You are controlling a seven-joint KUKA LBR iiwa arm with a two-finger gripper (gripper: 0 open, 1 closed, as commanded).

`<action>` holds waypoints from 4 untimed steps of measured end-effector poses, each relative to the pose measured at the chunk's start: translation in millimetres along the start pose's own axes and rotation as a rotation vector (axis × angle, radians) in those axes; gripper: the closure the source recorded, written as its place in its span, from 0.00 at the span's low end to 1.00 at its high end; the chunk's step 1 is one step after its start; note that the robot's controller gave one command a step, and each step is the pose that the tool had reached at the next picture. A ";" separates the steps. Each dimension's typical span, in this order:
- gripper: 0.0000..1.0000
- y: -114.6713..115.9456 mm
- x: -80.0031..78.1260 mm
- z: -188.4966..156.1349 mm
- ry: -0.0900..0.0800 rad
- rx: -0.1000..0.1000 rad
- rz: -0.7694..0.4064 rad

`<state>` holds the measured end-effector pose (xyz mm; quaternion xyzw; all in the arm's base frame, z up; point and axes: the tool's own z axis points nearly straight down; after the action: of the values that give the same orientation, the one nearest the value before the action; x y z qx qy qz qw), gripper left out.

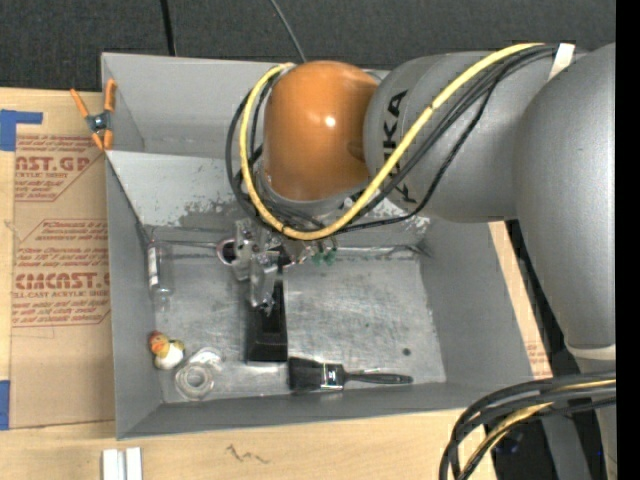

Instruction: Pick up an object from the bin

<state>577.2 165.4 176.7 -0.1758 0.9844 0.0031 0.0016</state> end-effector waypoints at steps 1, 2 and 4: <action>1.00 12.0 6.5 15.0 0.003 0.008 -0.066; 1.00 10.1 25.6 9.2 0.002 0.001 -0.293; 1.00 5.8 37.0 -51.4 0.007 0.004 -0.036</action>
Offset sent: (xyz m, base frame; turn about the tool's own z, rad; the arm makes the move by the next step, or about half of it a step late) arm -0.0426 -0.0680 0.0031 -0.5175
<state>540.3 157.7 227.9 -0.1933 0.9811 0.0007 -0.0014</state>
